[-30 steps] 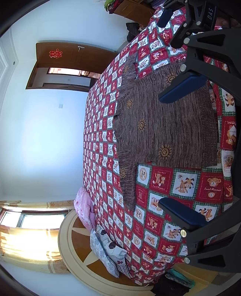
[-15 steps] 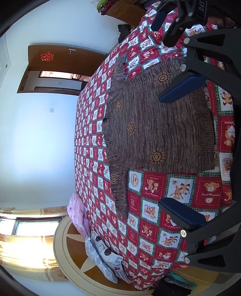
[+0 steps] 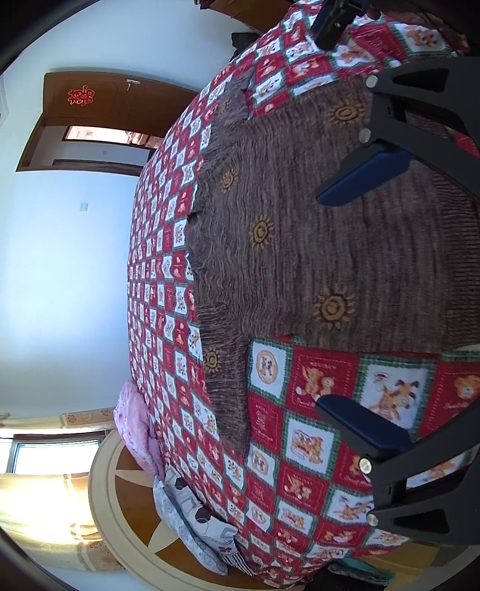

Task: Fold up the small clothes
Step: 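Lower the right tool and grasp the side edge of the brown sweater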

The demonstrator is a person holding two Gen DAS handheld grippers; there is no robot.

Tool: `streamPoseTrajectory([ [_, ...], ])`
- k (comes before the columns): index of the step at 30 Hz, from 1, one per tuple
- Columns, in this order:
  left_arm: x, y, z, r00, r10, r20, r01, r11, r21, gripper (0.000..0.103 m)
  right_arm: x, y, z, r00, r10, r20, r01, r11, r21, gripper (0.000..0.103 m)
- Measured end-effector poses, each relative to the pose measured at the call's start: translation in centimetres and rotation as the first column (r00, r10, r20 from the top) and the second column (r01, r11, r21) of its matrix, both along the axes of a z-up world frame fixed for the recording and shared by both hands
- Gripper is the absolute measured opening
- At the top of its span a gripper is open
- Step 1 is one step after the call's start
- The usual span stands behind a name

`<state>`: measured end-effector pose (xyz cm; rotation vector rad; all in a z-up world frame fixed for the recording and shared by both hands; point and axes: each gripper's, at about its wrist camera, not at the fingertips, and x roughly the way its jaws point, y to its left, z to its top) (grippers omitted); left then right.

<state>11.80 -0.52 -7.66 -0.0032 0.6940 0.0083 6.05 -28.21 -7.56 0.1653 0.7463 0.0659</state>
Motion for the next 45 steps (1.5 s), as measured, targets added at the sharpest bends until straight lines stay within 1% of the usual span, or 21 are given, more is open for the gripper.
streamPoseTrajectory([
  [3, 2.6, -0.2, -0.8, 1.0, 0.018, -0.005, -0.018, 1.0, -0.001, 0.103, 2.3, -3.6, -0.5, 0.997, -0.069, -0.017, 0.069, 0.998, 0.005, 0.1],
  [6, 5.5, -0.4, -1.8, 0.999, 0.042, -0.024, -0.042, 0.999, 0.001, 0.103, 4.6, -6.9, -1.0, 0.991, -0.13, -0.038, 0.131, 0.991, 0.016, 0.095],
  [9, 8.1, -0.5, -2.8, 0.997, 0.066, -0.041, -0.066, 0.998, 0.0, 0.103, 7.0, -9.7, -1.5, 0.983, -0.177, -0.051, 0.179, 0.984, 0.019, 0.091],
  [11, 9.9, -0.7, -3.4, 0.995, 0.078, -0.054, -0.078, 0.997, 0.001, 0.103, 8.3, -11.1, -1.8, 0.977, -0.205, -0.062, 0.206, 0.978, 0.017, 0.087],
  [13, 11.3, -1.0, -3.7, 0.995, 0.09, -0.044, -0.09, 0.996, 0.005, 0.103, 10.0, -12.6, -2.3, 0.972, -0.223, -0.07, 0.225, 0.974, 0.026, 0.078],
  [17, 13.8, -1.8, -4.1, 0.995, 0.097, -0.021, -0.097, 0.995, 0.009, 0.103, 12.8, -15.3, -3.2, 0.96, -0.261, -0.1, 0.267, 0.962, 0.056, 0.072],
  [21, 16.0, -3.2, -4.6, 0.997, 0.072, -0.008, -0.072, 0.997, 0.017, 0.103, 15.4, -17.6, -3.9, 0.948, -0.298, -0.11, 0.307, 0.949, 0.07, 0.063],
  [24, 17.6, -4.6, -5.0, 0.999, 0.046, 0.017, -0.046, 0.998, 0.045, 0.103, 17.3, -19.9, -4.1, 0.932, -0.346, -0.111, 0.355, 0.931, 0.08, 0.061],
  [25, 18.1, -4.9, -5.2, 0.999, 0.042, 0.023, -0.043, 0.998, 0.055, 0.103, 17.9, -20.5, -4.1, 0.927, -0.359, -0.112, 0.368, 0.926, 0.083, 0.058],
  [28, 19.7, -5.5, -6.0, 0.998, 0.051, 0.043, -0.055, 0.995, 0.087, 0.103, 19.5, -22.4, -4.4, 0.91, -0.398, -0.119, 0.408, 0.91, 0.078, 0.054],
  [32, 21.3, -5.0, -7.5, 0.997, 0.071, -0.013, -0.07, 0.995, 0.071, 0.103, 21.1, -24.1, -5.1, 0.896, -0.418, -0.147, 0.432, 0.899, 0.075, 0.049],
  [36, 21.9, -4.7, -8.1, 0.995, 0.082, -0.058, -0.079, 0.996, 0.038, 0.103, 22.2, -24.4, -5.2, 0.897, -0.419, -0.142, 0.429, 0.902, 0.053, 0.049],
  [38, 22.1, -4.6, -8.4, 0.993, 0.087, -0.076, -0.085, 0.996, 0.027, 0.103, 22.7, -24.2, -5.3, 0.898, -0.416, -0.143, 0.425, 0.905, 0.033, 0.047],
  [39, 22.2, -4.6, -8.5, 0.991, 0.097, -0.088, -0.095, 0.995, 0.026, 0.103, 23.0, -24.0, -5.3, 0.901, -0.411, -0.141, 0.417, 0.909, 0.012, 0.041],
  [40, 22.3, -4.6, -8.7, 0.99, 0.104, -0.097, -0.102, 0.994, 0.023, 0.103, 23.4, -23.6, -5.4, 0.905, -0.401, -0.139, 0.403, 0.915, -0.018, 0.031],
  [43, 22.6, -4.6, -8.9, 0.988, 0.101, -0.114, -0.101, 0.995, 0.012, 0.103, 24.2, -23.2, -5.5, 0.917, -0.377, -0.133, 0.372, 0.926, -0.056, 0.016],
  [45, 22.6, -4.5, -9.0, 0.989, 0.081, -0.122, -0.083, 0.997, -0.007, 0.103, 24.5, -23.1, -5.1, 0.92, -0.372, -0.121, 0.366, 0.928, -0.069, 0.013],
])
